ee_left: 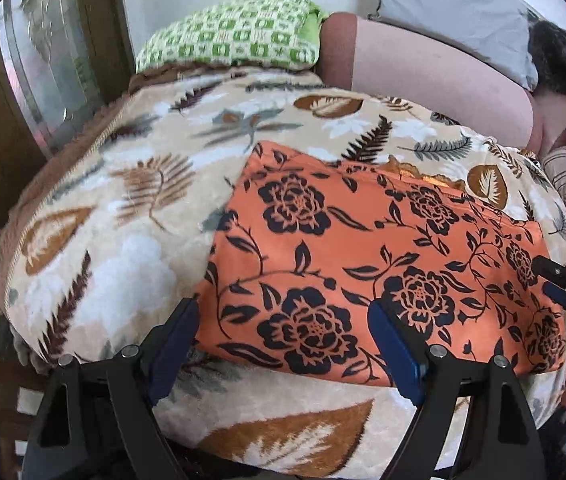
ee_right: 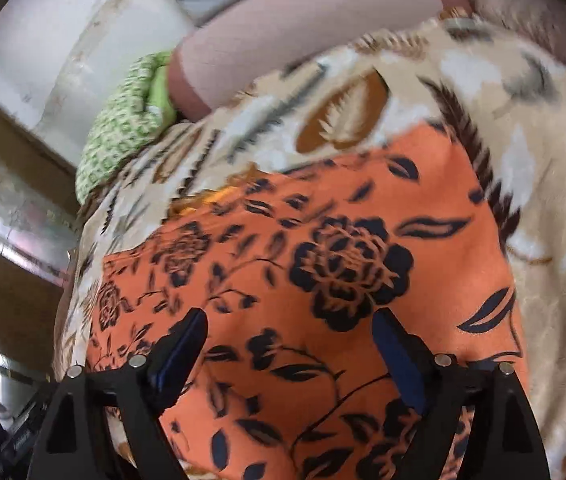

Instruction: Fold small clothes

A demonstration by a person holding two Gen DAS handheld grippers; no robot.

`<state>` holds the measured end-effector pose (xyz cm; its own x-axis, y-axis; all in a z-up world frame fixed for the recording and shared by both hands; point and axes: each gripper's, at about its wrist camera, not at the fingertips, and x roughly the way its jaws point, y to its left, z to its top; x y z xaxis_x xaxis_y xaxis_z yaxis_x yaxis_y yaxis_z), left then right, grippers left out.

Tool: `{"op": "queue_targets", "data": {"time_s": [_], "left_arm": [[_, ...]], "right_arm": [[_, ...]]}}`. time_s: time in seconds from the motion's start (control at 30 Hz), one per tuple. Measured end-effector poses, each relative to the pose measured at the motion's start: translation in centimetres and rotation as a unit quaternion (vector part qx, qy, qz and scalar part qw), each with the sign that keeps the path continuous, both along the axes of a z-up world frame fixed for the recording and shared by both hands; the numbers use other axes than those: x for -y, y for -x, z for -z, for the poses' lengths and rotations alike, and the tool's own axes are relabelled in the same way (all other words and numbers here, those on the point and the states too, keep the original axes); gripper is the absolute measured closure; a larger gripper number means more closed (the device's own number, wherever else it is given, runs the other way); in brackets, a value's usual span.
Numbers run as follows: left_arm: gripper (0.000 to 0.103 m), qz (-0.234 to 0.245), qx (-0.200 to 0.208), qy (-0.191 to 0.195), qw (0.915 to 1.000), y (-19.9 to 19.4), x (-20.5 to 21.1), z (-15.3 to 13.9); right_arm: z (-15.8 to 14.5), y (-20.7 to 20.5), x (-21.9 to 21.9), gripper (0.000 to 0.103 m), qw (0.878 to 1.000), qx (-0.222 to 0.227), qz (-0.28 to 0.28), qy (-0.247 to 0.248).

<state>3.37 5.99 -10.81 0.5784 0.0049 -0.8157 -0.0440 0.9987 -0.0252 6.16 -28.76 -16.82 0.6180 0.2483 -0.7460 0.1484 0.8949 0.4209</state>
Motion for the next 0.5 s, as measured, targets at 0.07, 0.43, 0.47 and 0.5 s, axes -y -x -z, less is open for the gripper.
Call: {"op": "queue_targets", "data": {"time_s": [0.07,0.43,0.47,0.5], "left_arm": [[0.017,-0.005,0.002,0.0,1.0,0.2,0.0,0.0],[0.017,0.0,0.015,-0.005,0.9999,1.3,0.2,-1.3],[0.017,0.001,0.017,-0.005,0.9998,1.4,0.2,-1.3],[0.017,0.002,0.017,-0.005,0.9998,1.5,0.2,-1.4]], "right_arm": [[-1.2,0.8,-0.8,0.017,1.0,0.012,-0.004,0.028],[-4.3,4.3,-2.4,0.017,0.993,0.032,-0.011,0.115],[-4.4,4.4,-2.4,0.017,0.993,0.032,-0.01,0.117],[-4.5,4.6,-2.3,0.017,0.992,0.032,-0.009,0.118]]}}
